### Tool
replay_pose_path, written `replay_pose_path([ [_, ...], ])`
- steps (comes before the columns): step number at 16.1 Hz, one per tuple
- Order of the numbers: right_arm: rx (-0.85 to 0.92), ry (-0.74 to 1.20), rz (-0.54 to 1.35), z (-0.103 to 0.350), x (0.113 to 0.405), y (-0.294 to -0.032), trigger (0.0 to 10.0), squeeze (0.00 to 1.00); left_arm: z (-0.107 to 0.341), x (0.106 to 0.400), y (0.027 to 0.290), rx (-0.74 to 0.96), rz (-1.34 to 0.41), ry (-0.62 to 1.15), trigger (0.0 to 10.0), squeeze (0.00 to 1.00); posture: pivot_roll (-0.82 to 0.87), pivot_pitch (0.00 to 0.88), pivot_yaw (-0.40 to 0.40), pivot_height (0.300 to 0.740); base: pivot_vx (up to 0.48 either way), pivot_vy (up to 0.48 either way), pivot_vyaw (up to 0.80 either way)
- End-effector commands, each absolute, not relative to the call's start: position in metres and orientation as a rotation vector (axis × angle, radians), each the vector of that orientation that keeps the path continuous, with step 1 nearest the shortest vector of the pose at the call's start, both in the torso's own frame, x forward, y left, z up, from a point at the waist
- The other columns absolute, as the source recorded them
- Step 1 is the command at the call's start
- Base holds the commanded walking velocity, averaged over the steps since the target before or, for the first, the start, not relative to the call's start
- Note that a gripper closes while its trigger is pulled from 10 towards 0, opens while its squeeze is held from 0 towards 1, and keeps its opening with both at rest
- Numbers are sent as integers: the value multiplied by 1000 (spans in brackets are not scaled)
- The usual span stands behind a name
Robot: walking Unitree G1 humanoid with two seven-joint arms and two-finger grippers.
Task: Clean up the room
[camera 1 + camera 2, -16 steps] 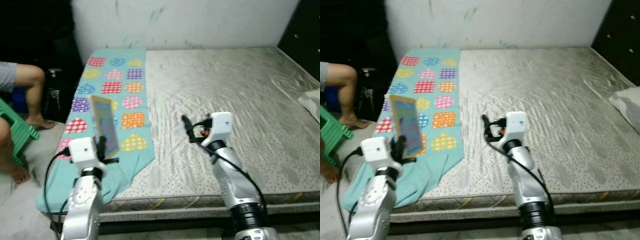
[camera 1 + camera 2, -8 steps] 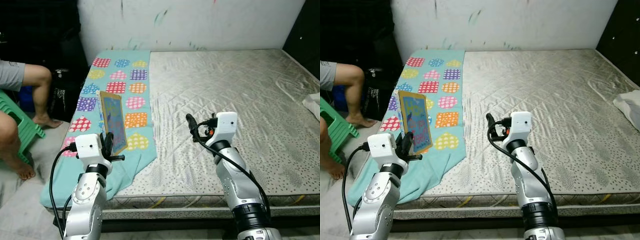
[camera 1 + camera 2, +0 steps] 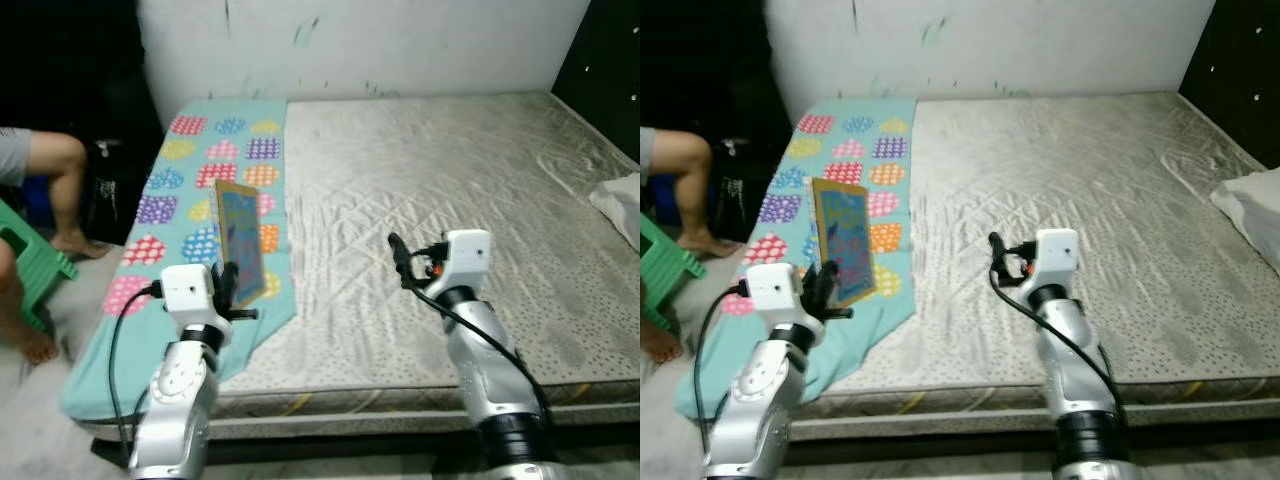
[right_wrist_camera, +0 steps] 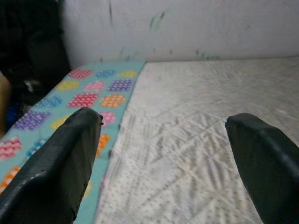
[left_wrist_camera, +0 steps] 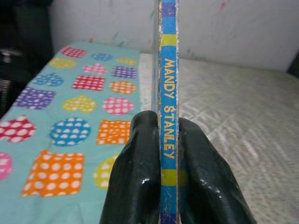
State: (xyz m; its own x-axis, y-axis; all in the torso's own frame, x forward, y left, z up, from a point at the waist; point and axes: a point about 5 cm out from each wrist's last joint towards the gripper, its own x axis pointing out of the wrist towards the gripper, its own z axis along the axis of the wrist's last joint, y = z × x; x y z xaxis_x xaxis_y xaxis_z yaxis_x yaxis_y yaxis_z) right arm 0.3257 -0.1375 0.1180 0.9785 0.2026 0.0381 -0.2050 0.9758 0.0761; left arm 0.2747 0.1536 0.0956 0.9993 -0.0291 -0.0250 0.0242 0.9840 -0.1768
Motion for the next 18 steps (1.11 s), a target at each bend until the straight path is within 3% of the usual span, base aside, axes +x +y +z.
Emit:
replay_pose_path([
  [1, 68, -34, 187, 118, 325, -145, 10000, 0, 104, 278, 149, -187, -43, -10, 10000, 0, -160, 0, 69, 740, 0, -296, 0],
  [12, 57, -32, 182, 117, 324, -147, 10000, 0, 103, 279, 148, -187, -48, -11, 10000, 0, -164, 0, 68, 740, 0, -290, 0],
  [18, 53, -33, 174, 117, 324, -149, 10000, 0, 107, 278, 143, -192, -103, -52, 10000, 0, -171, 0, 68, 740, 0, 0, 0],
])
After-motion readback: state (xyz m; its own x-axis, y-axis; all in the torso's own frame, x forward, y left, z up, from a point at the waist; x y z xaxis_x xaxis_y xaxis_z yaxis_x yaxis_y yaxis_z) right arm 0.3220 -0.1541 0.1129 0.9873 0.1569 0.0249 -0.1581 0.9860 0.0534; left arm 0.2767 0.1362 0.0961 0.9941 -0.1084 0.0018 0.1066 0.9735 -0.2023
